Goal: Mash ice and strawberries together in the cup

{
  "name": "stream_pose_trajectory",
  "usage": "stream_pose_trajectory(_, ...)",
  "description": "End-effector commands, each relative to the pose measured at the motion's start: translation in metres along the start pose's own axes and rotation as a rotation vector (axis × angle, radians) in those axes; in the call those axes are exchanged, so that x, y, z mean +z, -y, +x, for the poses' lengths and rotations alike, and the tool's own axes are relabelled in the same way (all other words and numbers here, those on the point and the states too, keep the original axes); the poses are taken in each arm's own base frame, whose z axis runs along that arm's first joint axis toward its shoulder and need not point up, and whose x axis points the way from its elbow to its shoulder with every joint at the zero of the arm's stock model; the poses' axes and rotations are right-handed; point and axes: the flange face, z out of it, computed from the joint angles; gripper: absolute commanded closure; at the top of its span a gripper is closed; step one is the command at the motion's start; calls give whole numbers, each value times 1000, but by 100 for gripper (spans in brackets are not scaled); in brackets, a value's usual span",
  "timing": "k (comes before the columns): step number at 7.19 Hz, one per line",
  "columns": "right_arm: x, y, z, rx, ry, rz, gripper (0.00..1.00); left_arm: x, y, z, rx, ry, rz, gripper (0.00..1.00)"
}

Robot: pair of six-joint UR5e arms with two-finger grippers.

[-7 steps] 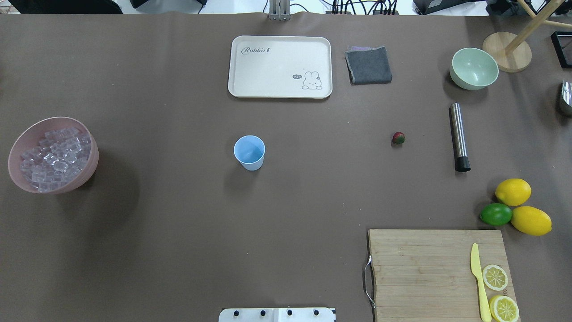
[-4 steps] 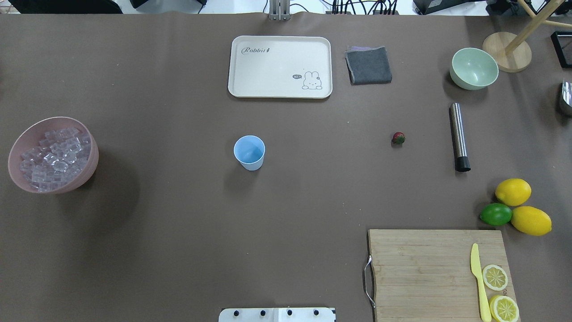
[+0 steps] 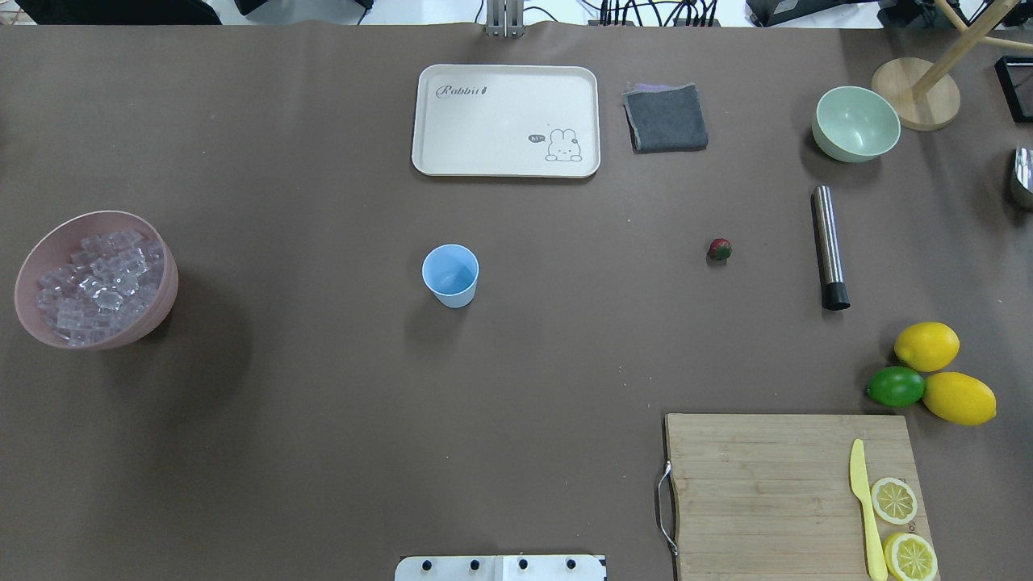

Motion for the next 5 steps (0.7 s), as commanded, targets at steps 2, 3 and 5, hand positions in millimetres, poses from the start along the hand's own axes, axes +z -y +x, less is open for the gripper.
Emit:
stream_pose_trajectory(2,1,-1,0,2,13,-2,0,5,-4,-4,-17,-4,-20,3)
stream_pose_trajectory(3,2,0,-1,4,26,-5,0,9,-9,-4,-26,-40,-36,3)
stream_pose_trajectory(5,3,0,1,9,30,-8,0,11,-12,-6,-30,-41,-41,3)
